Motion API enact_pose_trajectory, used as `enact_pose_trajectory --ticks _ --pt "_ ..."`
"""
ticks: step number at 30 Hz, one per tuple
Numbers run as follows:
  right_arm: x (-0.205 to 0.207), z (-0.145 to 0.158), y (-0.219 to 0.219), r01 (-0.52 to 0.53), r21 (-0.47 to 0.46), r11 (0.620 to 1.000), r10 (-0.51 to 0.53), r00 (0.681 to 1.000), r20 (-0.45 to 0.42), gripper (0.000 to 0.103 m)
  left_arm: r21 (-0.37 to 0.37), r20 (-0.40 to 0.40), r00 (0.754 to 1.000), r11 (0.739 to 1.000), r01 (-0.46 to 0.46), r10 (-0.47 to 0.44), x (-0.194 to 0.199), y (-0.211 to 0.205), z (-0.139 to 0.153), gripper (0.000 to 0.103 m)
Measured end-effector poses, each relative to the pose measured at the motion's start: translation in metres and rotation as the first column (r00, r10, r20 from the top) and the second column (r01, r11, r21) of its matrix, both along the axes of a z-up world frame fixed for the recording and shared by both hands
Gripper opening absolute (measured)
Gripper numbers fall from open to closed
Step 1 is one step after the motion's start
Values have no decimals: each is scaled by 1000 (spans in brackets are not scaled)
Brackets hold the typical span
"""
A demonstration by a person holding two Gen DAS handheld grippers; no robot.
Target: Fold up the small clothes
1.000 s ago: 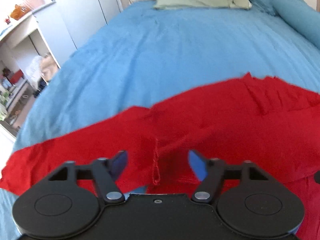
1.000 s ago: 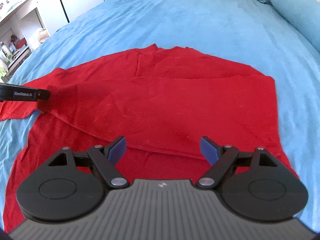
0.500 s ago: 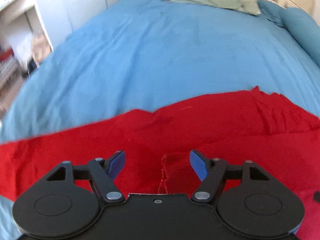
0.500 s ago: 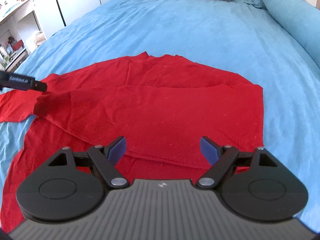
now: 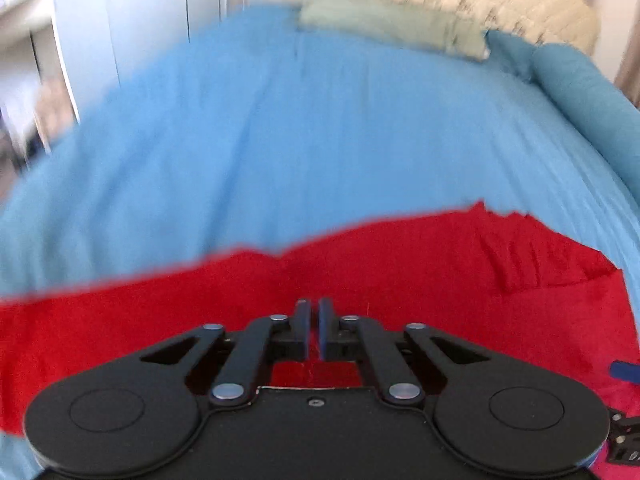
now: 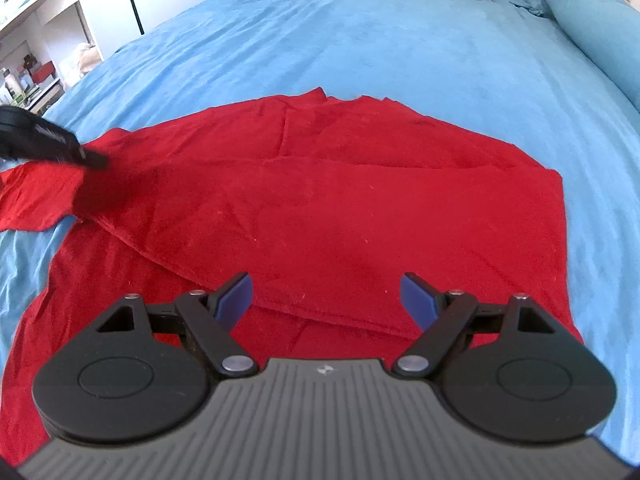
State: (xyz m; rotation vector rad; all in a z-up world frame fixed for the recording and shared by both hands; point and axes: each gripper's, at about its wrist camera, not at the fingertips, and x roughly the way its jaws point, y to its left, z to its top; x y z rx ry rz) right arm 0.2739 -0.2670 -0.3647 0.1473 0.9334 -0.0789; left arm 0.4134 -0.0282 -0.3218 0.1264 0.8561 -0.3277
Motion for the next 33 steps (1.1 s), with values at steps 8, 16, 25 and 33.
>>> enact_pose_trajectory --ticks 8,16,25,33 --pt "10 -10 3 -6 1 1000 6 1000 -12 97 116 46 998 992 -51 46 -3 -8 -20 16" --pt "13 -19 0 6 -16 1000 -7 1000 -14 97 -24 -15 986 986 164 -164 -11 -38 -14 85" --pt "17 -32 -6 -6 -42 999 6 1000 2 98 -28 -118 979 986 166 -168 7 -41 -59 87" --pt "10 -25 -6 -1 -56 998 2 1000 9 101 2 -78 963 966 258 -257 -16 -65 -30 89"
